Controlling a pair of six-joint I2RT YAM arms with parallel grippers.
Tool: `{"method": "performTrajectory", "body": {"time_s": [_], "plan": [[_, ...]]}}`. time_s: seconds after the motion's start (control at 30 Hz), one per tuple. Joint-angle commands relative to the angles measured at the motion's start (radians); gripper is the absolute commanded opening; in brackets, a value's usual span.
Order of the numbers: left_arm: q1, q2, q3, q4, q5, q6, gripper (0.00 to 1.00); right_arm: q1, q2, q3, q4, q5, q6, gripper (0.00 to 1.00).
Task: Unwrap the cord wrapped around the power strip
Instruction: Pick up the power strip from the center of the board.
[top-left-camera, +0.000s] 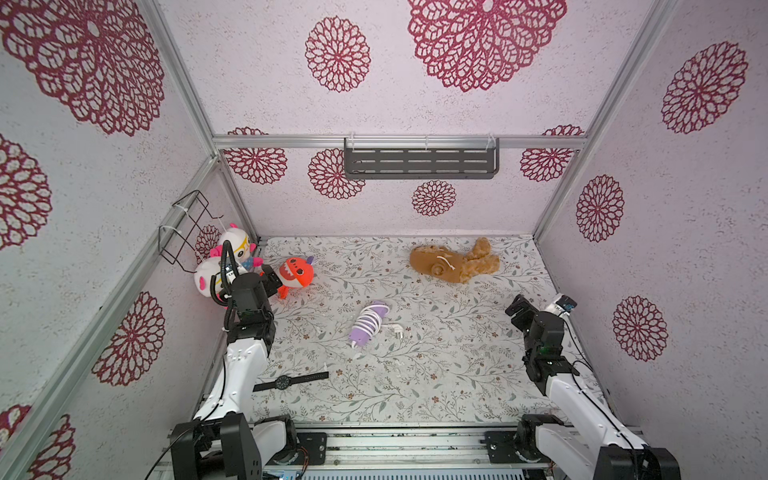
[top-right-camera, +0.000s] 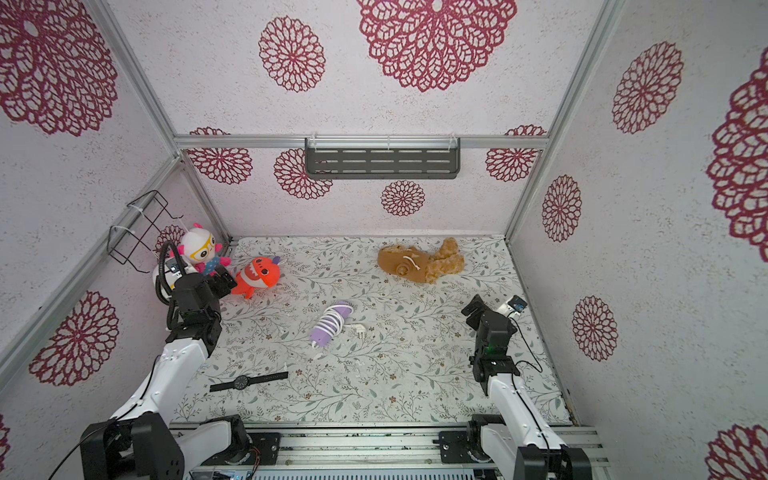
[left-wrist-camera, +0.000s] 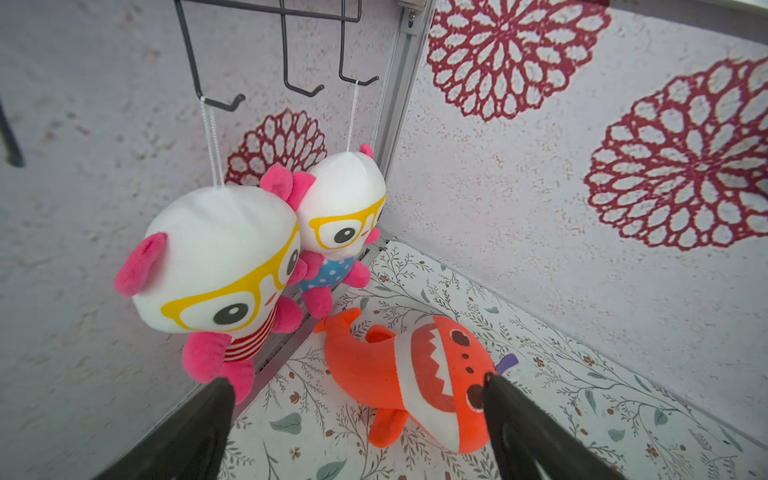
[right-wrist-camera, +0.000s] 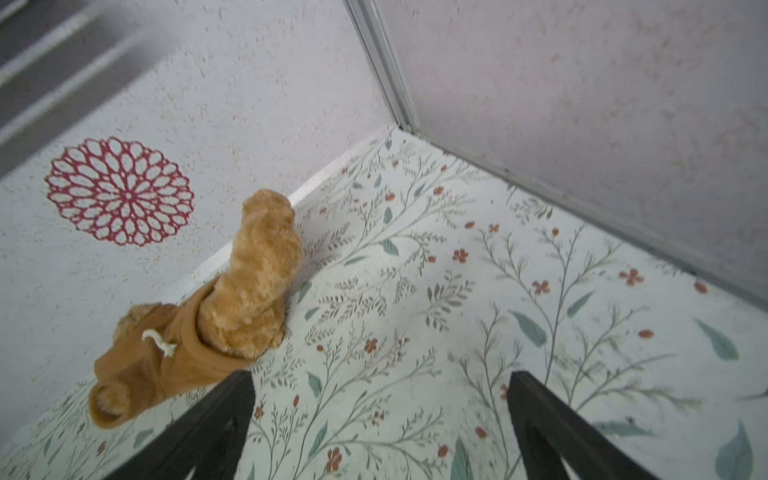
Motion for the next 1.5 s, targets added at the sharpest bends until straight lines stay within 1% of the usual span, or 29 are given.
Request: {"method": "performTrajectory", "body": {"time_s": [0.0,0.07,0.13,0.17,0.23,0.3,0.4,0.47,0.63,0.73,0.83,0.93,1.13,1.2,1.47], "plan": [[0.001,-0.014,0.032,-0.183,0.209,-0.118,0.97,0.006,0.038,0.089,-0.174,-0.146,0.074,0.97],[-0.041,0.007,0.066,-0.234,0.288,-0.163,0.97,0.017,0.084,0.145,-0.230,-0.207,0.054,0.95],[-0.143,0.045,0.118,-0.323,0.270,-0.148,0.97,0.035,0.126,0.193,-0.268,-0.260,0.045,0.93],[-0.211,0.069,0.143,-0.360,0.250,-0.127,0.97,0.051,0.148,0.217,-0.284,-0.281,0.042,0.92],[-0.341,0.121,0.182,-0.415,0.208,-0.111,0.97,0.084,0.186,0.255,-0.307,-0.293,0.043,0.91],[-0.448,0.187,0.223,-0.472,0.199,-0.108,0.97,0.129,0.221,0.292,-0.322,-0.300,0.048,0.91],[-0.555,0.287,0.276,-0.533,0.207,-0.086,0.97,0.186,0.267,0.337,-0.333,-0.300,0.048,0.91],[-0.593,0.348,0.313,-0.565,0.227,-0.051,0.97,0.215,0.293,0.357,-0.337,-0.299,0.045,0.92],[-0.614,0.480,0.412,-0.670,0.284,0.007,0.97,0.245,0.331,0.387,-0.371,-0.288,0.047,0.91],[-0.615,0.535,0.443,-0.696,0.314,0.032,0.97,0.249,0.321,0.376,-0.378,-0.275,0.052,0.92],[-0.613,0.585,0.478,-0.730,0.382,0.058,0.97,0.249,0.297,0.365,-0.385,-0.259,0.048,0.92],[-0.613,0.605,0.492,-0.751,0.442,0.073,0.97,0.250,0.270,0.356,-0.395,-0.239,0.042,0.93],[-0.613,0.614,0.490,-0.764,0.521,0.089,0.97,0.250,0.221,0.330,-0.396,-0.216,0.055,0.94],[-0.613,0.625,0.490,-0.773,0.518,0.093,0.97,0.251,0.214,0.327,-0.395,-0.215,0.061,0.94],[-0.624,0.679,0.516,-0.826,0.448,0.131,0.97,0.254,0.226,0.336,-0.392,-0.238,0.088,0.95]]}}
